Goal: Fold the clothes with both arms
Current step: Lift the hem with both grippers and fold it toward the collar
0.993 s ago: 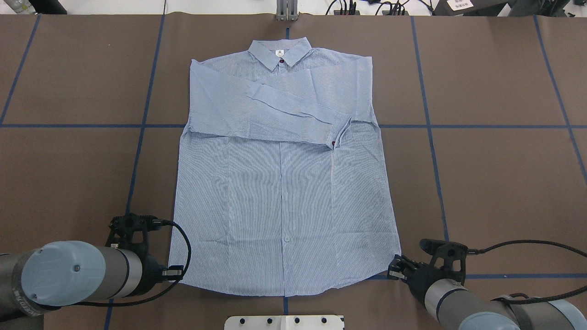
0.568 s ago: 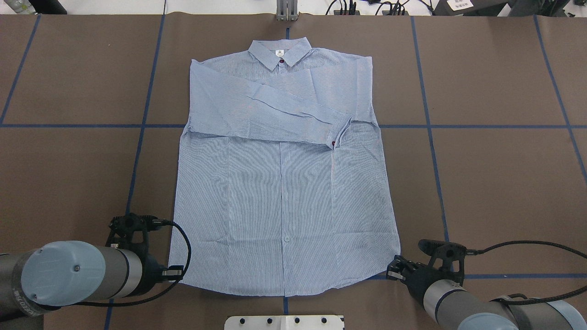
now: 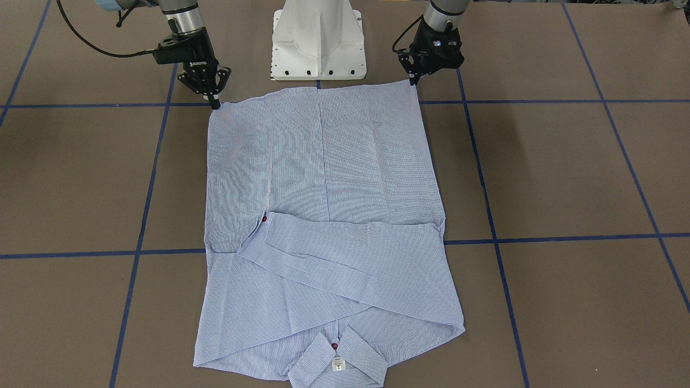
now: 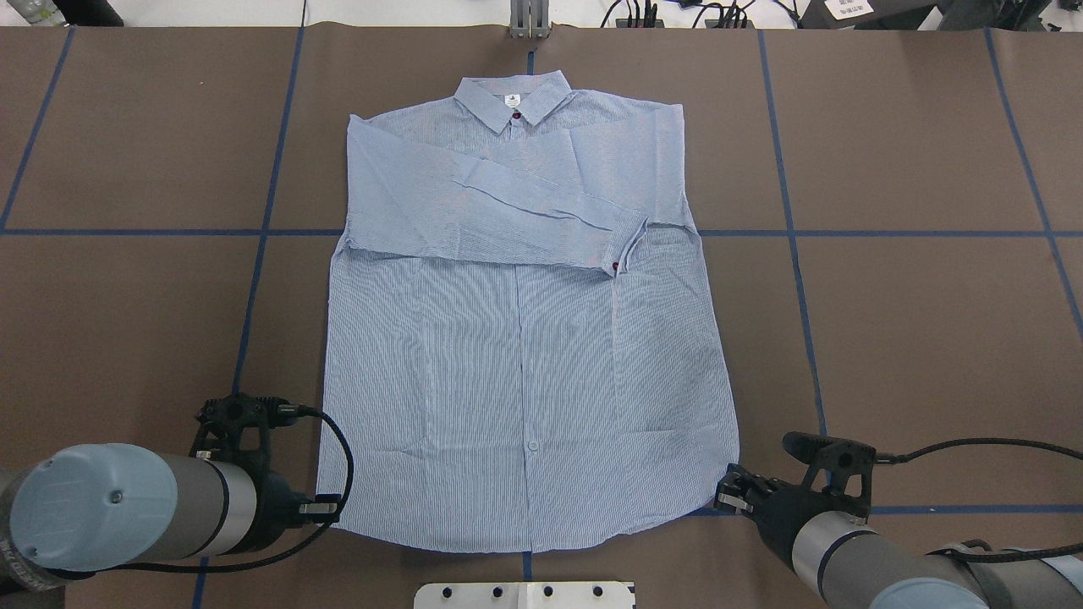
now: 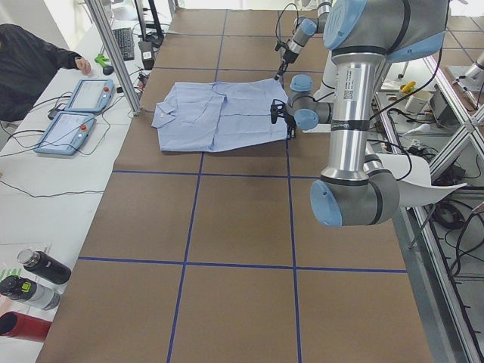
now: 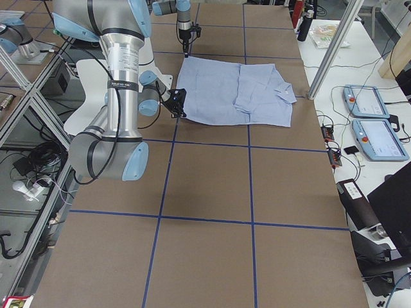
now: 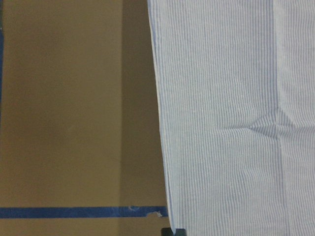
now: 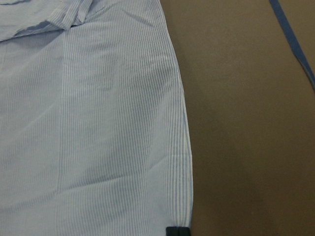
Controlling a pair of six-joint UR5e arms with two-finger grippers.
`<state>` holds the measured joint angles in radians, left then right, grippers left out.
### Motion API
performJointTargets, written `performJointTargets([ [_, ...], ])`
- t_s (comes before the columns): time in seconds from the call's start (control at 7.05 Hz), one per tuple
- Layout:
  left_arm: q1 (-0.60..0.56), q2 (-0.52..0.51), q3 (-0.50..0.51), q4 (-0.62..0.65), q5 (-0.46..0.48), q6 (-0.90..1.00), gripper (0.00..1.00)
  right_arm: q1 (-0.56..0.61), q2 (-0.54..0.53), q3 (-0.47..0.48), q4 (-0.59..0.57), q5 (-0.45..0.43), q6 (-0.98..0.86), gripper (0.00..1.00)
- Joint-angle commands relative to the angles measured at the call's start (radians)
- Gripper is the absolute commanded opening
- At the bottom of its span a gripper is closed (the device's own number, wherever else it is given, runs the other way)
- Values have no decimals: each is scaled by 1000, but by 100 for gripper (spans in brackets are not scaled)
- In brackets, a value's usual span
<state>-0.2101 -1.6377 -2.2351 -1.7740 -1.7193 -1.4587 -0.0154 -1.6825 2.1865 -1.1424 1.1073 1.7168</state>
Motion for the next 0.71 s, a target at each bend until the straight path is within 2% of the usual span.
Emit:
performJointTargets([
  [0.0,0,-1,-119,55,-75,-3,0,-8,-78,247,-115,124,14,0],
  [0.14,0,-8,-240,162,-139,-3,0,-8,-82,377,-220,187,14,0],
  [0.28,-6,-14,-317,229,-178,-2,0,-3,-77,515,-357,239,14,0],
  [0.43,-18,-34,-348,269,-209,-2,0,35,-48,566,-452,277,14,0],
  [0.57,-35,-62,-333,313,-212,4,0,85,7,553,-523,293,6,0],
])
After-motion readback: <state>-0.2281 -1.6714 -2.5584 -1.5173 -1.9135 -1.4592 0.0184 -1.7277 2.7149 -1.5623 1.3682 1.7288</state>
